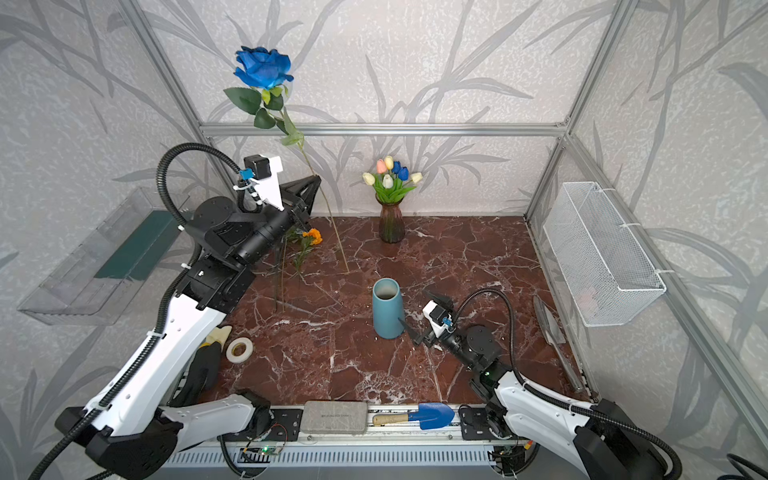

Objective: Arrange the flowers into the vase
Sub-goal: 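Lift the blue rose stem from the pile with the left gripper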

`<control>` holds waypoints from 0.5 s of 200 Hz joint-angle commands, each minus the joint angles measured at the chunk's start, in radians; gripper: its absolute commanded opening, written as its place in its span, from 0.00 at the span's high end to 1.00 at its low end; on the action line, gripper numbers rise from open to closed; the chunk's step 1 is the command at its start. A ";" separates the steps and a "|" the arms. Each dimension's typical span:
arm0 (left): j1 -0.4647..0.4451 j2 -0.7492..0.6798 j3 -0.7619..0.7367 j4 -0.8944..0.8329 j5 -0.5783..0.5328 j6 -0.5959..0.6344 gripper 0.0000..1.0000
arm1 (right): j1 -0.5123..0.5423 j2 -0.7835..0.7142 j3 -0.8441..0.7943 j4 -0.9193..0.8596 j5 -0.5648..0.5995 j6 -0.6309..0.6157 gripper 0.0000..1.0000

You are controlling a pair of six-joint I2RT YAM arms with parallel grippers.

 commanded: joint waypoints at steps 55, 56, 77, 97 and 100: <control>-0.059 0.057 0.088 -0.056 0.171 -0.078 1.00 | 0.007 0.004 0.002 0.044 0.021 -0.016 0.01; -0.060 0.056 0.085 -0.053 0.173 -0.081 1.00 | 0.006 0.005 0.002 0.044 0.021 -0.016 0.01; -0.069 0.060 0.037 0.011 0.221 -0.122 1.00 | 0.006 0.022 0.005 0.053 0.017 -0.014 0.01; -0.077 0.072 0.025 0.041 0.253 -0.156 1.00 | 0.006 0.045 0.007 0.062 0.017 -0.014 0.01; -0.078 0.071 0.025 0.044 0.256 -0.158 1.00 | 0.006 0.048 0.007 0.064 0.016 -0.014 0.01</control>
